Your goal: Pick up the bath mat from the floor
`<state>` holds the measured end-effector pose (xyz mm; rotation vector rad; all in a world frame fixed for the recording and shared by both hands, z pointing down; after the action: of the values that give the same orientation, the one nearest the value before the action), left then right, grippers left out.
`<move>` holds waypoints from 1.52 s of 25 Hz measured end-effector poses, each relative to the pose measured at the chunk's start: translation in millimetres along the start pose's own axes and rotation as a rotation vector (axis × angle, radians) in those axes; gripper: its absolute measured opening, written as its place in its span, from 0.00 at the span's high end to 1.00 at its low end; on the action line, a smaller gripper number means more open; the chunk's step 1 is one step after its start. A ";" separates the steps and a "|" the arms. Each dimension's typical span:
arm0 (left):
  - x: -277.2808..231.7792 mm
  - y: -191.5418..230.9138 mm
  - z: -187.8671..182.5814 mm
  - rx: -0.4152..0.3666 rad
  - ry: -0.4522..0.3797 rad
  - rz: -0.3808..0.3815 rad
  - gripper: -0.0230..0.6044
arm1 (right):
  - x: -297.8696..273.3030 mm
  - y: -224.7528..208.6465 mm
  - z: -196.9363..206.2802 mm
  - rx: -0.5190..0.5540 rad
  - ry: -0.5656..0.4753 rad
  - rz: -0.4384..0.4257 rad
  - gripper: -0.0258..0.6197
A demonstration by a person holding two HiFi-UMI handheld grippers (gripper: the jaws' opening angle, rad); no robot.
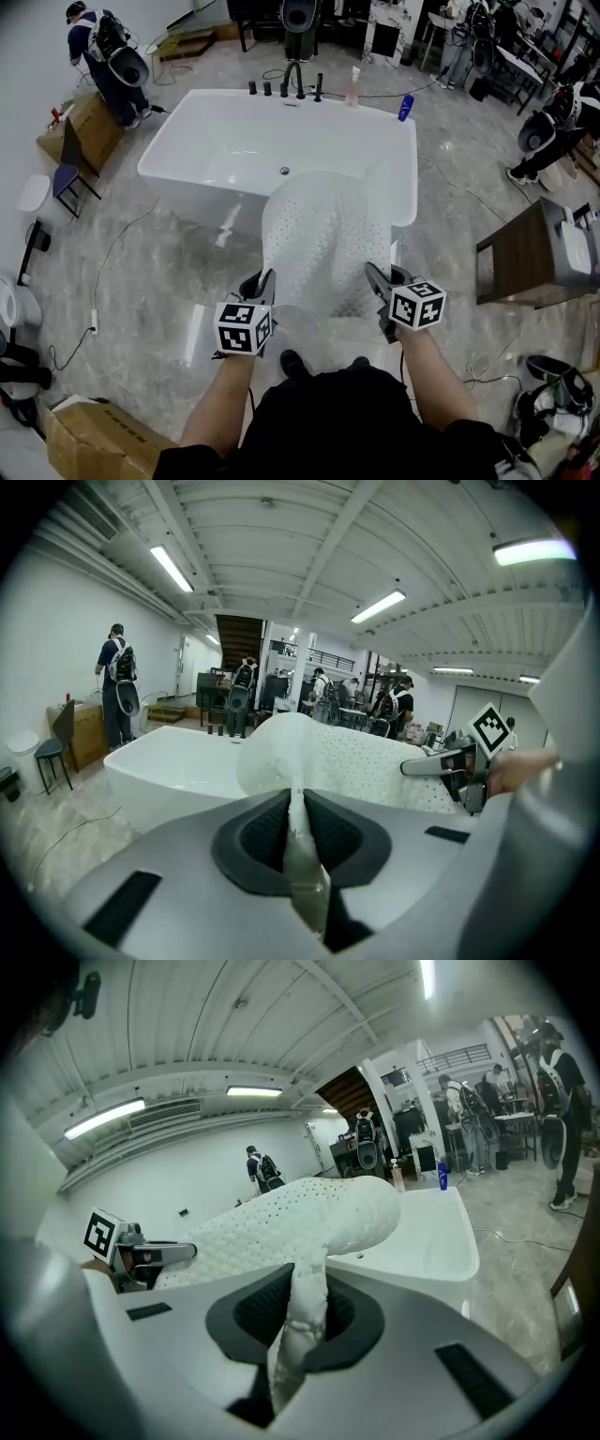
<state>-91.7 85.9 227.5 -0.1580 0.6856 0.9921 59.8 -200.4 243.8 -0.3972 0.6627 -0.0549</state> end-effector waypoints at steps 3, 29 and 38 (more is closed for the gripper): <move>8.6 26.2 -6.2 0.012 -0.022 0.001 0.90 | -7.3 18.2 -15.1 0.021 -0.016 0.000 0.89; 50.1 28.8 -96.1 -0.051 -0.259 -0.137 0.90 | 18.9 40.8 -131.5 0.191 -0.247 -0.120 0.89; 62.1 7.9 -111.9 -0.056 -0.334 -0.150 0.90 | 35.1 43.9 -150.3 0.270 -0.335 -0.107 0.89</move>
<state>-127.3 87.6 104.3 -0.0878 0.3355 0.8675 -7.2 -217.3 99.0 -0.1742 0.2966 -0.1742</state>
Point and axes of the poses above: the fingertips, and each gripper's own axes: x backward along the fingers, y to its left, z out of its underside, the point moved 10 cm from there along x, backward along the fingers, and after that the axes turned 9 degrees about y, right-handed, at the moved point
